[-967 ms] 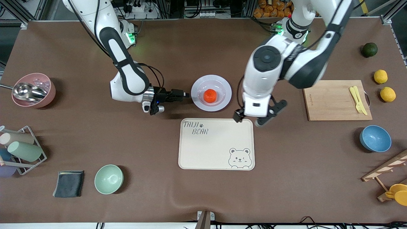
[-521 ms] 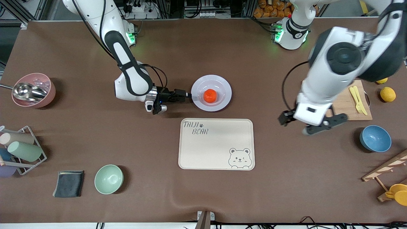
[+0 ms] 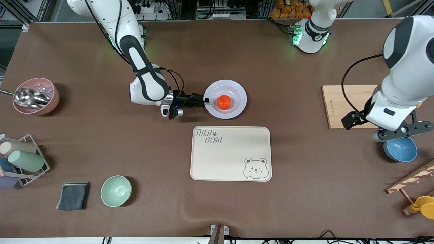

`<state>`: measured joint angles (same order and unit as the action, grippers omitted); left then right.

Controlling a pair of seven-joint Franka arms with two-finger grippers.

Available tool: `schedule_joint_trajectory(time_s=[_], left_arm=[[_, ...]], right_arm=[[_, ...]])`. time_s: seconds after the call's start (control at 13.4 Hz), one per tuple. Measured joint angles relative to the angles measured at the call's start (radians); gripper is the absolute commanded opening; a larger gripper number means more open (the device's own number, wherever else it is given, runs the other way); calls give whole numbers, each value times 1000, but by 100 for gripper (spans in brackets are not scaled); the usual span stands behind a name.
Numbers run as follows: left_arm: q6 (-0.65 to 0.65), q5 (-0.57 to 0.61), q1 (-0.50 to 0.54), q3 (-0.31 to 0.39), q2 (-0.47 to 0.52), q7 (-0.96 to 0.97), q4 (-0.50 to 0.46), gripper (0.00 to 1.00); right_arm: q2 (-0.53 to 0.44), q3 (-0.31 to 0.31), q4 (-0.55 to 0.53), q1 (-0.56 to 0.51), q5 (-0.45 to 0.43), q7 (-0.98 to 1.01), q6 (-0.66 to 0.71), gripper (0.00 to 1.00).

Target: Place orange and plate with both arms

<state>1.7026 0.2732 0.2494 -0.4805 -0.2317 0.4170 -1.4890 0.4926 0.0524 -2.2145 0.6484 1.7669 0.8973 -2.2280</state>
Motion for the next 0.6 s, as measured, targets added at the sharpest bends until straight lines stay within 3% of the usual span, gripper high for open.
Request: schedule_joint_trajectory(time_s=[0.22, 0.37, 0.45, 0.52, 0.6], left_arm=[[-4, -8, 16, -1, 21, 0, 0, 100], [-12, -35, 34, -1, 43, -10, 0, 100], [-16, -54, 44, -1, 56, -30, 0, 100], [-19, -81, 54, -1, 68, -47, 0, 100], [-20, -110, 61, 2, 78, -61, 1, 100]], right_arm=[[7, 0, 1, 10, 7, 0, -7, 52], [13, 0, 2, 15, 22, 4, -10, 42], [15, 0, 3, 19, 33, 12, -10, 31], [16, 0, 3, 24, 43, 21, -11, 12], [16, 0, 3, 30, 48, 30, -14, 0]])
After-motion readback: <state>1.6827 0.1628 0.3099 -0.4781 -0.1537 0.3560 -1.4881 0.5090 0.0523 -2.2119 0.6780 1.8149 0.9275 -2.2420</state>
